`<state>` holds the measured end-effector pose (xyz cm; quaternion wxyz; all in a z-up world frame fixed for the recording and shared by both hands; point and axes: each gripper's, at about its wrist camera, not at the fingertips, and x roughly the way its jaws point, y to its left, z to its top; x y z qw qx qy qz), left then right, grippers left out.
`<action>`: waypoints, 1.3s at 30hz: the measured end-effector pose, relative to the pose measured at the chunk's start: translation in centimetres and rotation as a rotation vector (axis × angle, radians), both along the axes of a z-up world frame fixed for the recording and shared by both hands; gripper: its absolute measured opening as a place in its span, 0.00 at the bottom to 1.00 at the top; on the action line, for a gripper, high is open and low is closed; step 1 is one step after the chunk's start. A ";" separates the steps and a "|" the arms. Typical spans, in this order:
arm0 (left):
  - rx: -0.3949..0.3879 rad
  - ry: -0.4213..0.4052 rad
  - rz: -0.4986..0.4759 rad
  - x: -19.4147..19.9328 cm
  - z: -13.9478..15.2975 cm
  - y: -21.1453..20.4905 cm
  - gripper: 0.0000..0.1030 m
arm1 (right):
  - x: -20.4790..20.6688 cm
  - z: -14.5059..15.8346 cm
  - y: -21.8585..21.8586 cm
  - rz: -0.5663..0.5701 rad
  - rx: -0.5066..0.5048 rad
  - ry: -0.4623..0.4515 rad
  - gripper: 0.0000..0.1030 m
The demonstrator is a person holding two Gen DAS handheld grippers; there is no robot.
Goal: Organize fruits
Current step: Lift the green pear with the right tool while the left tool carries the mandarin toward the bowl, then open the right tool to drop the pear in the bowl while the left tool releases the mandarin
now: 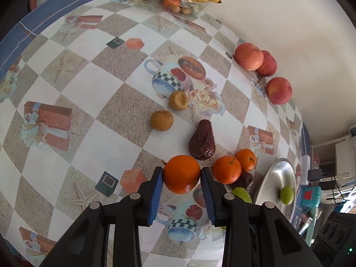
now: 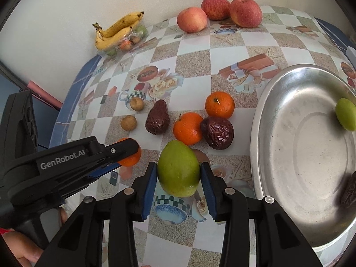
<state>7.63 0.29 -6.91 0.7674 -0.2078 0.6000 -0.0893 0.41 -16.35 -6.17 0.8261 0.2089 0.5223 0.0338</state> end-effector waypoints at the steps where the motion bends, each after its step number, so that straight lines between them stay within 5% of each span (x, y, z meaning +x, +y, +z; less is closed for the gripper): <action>1: 0.001 -0.007 -0.002 0.0 0.2 -0.1 0.35 | -0.2 0.3 -0.1 -0.002 0.004 -0.009 0.40; 17: 0.025 -0.132 -0.160 -1.6 2.8 -4.9 0.35 | -2.3 2.9 -5.1 -0.182 -0.060 -0.060 0.40; 26: 0.079 -0.238 -0.357 -4.0 4.0 -10.4 0.35 | -4.9 3.4 -11.4 -0.392 -0.240 -0.012 0.40; 39: 0.102 -0.344 -0.564 -7.7 4.0 -17.2 0.35 | -6.7 3.3 -14.7 -0.504 -0.180 -0.011 0.40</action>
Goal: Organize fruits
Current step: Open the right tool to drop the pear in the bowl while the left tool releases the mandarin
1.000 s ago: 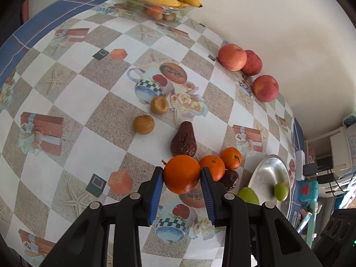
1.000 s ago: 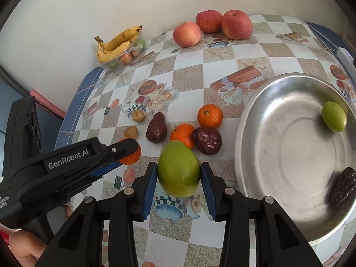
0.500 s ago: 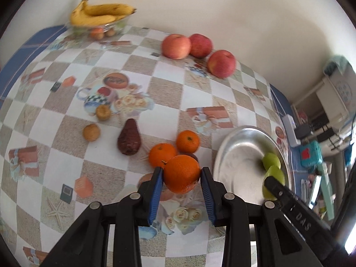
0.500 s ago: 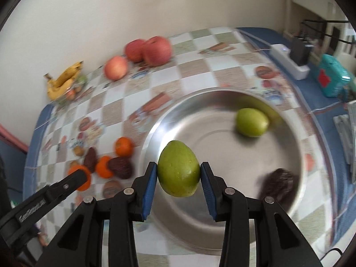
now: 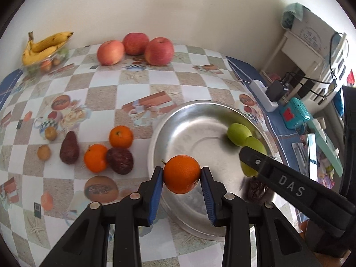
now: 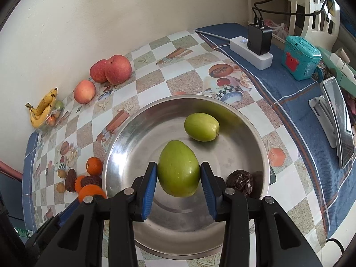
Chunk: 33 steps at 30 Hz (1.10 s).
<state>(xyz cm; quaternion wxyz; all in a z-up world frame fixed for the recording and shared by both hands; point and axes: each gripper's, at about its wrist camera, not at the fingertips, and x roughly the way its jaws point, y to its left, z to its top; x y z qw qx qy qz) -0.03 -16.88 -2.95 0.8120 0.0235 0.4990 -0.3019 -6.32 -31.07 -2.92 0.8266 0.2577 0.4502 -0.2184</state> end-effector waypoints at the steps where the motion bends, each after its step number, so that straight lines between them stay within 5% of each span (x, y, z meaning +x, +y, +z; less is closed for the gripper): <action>1: 0.000 -0.005 -0.008 -0.1 0.0 -0.2 0.35 | 0.0 -0.1 0.1 0.001 0.000 0.002 0.40; 18: 0.027 0.016 -0.056 0.1 -2.0 -1.6 0.38 | 0.2 -2.8 -0.4 -0.003 0.051 0.082 0.41; 25: 0.021 0.018 -0.062 0.1 -1.9 -1.6 0.50 | 0.2 -2.8 -0.7 -0.019 0.056 0.085 0.41; 33: 0.024 0.022 -0.052 0.3 -1.8 -1.3 0.50 | 0.2 -2.4 -0.7 -0.021 0.050 0.065 0.41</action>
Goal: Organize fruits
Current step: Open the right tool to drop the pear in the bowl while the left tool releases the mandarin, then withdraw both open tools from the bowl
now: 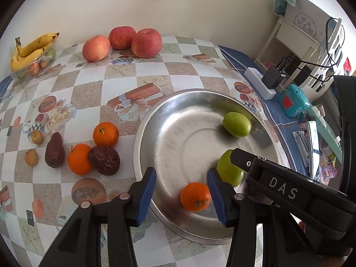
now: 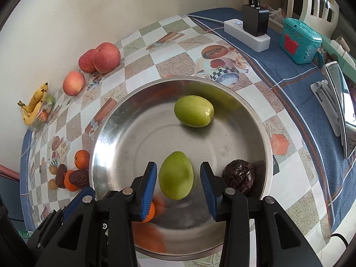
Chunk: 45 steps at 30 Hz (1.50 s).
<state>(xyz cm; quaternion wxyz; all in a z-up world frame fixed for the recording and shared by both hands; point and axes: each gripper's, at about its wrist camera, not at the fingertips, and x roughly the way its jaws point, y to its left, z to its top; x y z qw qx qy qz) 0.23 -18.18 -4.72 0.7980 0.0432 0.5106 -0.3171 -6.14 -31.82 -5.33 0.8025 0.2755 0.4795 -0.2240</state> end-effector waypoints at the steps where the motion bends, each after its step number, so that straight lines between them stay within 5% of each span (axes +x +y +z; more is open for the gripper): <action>1: 0.000 0.005 0.006 0.1 0.0 0.1 0.50 | 0.0 0.0 0.0 0.000 -0.001 -0.001 0.41; 9: -0.012 0.044 0.073 1.3 -0.2 1.6 0.51 | 0.0 0.2 0.1 -0.003 -0.005 -0.008 0.41; 20: 0.050 0.061 0.345 4.2 0.4 7.1 0.51 | 0.7 0.5 1.2 0.054 -0.017 -0.019 0.40; 22: 0.074 0.072 0.389 4.6 0.2 8.2 0.62 | 1.0 0.7 1.7 0.078 -0.025 -0.025 0.40; 30: 0.068 0.098 0.503 5.9 0.2 11.7 0.63 | 2.2 1.3 4.0 0.181 -0.063 -0.040 0.40; 33: 0.084 0.096 0.533 6.2 0.2 12.6 0.75 | 2.7 1.2 5.0 0.222 -0.066 -0.046 0.40; 35: 0.103 0.093 0.539 6.4 0.1 12.8 0.85 | 2.9 1.2 5.6 0.244 -0.073 -0.046 0.40; 39: 0.131 0.084 0.546 6.4 0.0 13.0 0.86 | 3.1 1.3 6.1 0.264 -0.082 -0.048 0.40; 42: 0.149 0.071 0.553 6.4 -0.1 13.1 1.00 | 3.1 1.3 6.2 0.267 -0.085 -0.044 0.40; 45: 0.164 0.056 0.554 6.4 0.0 13.1 1.00 | 3.2 1.1 6.3 0.275 -0.095 -0.037 0.45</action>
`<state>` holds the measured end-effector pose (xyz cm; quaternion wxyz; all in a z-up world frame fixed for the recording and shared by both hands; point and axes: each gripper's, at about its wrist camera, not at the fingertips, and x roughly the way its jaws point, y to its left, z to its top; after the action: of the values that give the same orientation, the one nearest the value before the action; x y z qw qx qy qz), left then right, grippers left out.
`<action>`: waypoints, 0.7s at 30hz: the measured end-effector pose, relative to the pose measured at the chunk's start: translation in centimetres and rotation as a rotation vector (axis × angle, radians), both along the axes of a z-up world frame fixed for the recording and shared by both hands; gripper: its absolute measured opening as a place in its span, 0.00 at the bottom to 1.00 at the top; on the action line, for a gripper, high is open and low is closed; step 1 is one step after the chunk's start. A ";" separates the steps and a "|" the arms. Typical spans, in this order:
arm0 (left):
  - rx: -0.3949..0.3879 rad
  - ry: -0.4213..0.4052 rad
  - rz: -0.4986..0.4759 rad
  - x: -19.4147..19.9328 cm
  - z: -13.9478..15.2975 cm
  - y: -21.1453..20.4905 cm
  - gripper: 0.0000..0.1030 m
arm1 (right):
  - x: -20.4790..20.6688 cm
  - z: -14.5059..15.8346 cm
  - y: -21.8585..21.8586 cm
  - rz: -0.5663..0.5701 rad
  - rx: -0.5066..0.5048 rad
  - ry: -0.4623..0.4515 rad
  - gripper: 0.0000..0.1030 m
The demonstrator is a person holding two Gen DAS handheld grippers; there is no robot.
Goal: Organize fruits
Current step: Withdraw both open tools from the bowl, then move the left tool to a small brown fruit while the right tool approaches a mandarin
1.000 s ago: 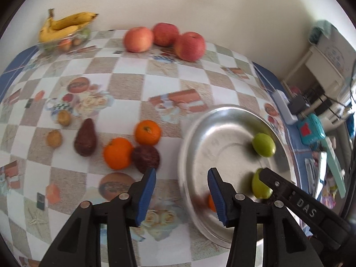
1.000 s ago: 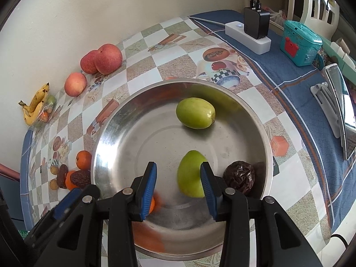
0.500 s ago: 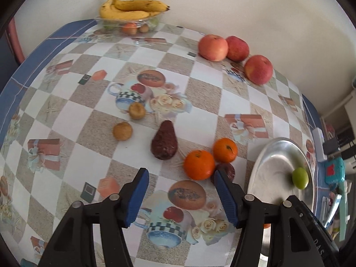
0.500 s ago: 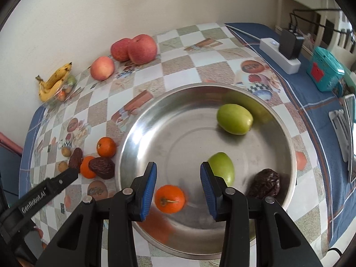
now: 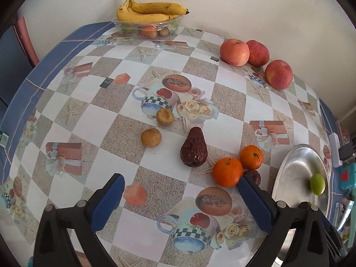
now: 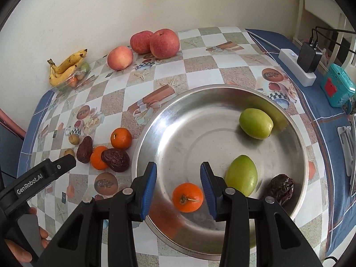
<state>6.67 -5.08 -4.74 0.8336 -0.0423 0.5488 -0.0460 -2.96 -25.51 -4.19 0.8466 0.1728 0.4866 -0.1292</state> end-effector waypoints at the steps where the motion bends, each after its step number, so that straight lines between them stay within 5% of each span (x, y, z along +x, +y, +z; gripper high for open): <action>1: 0.008 -0.005 0.001 0.0 0.0 0.0 1.00 | 0.1 0.0 0.1 0.003 -0.010 0.005 0.57; 6: 0.009 -0.019 0.004 0.1 0.3 0.2 1.00 | 0.2 -0.2 0.4 0.012 -0.019 0.009 0.69; 9: 0.003 -0.027 0.002 0.1 0.4 0.2 1.00 | 0.3 -0.3 0.5 0.012 -0.046 0.019 0.84; 21: 0.068 -0.048 -0.047 0.8 0.8 -0.8 1.00 | 0.5 -0.3 0.9 0.019 -0.088 0.003 0.86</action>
<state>7.49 -5.87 -3.99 0.8463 0.0003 0.5306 -0.0479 -2.45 -24.62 -4.51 0.8538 0.1307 0.4832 -0.1429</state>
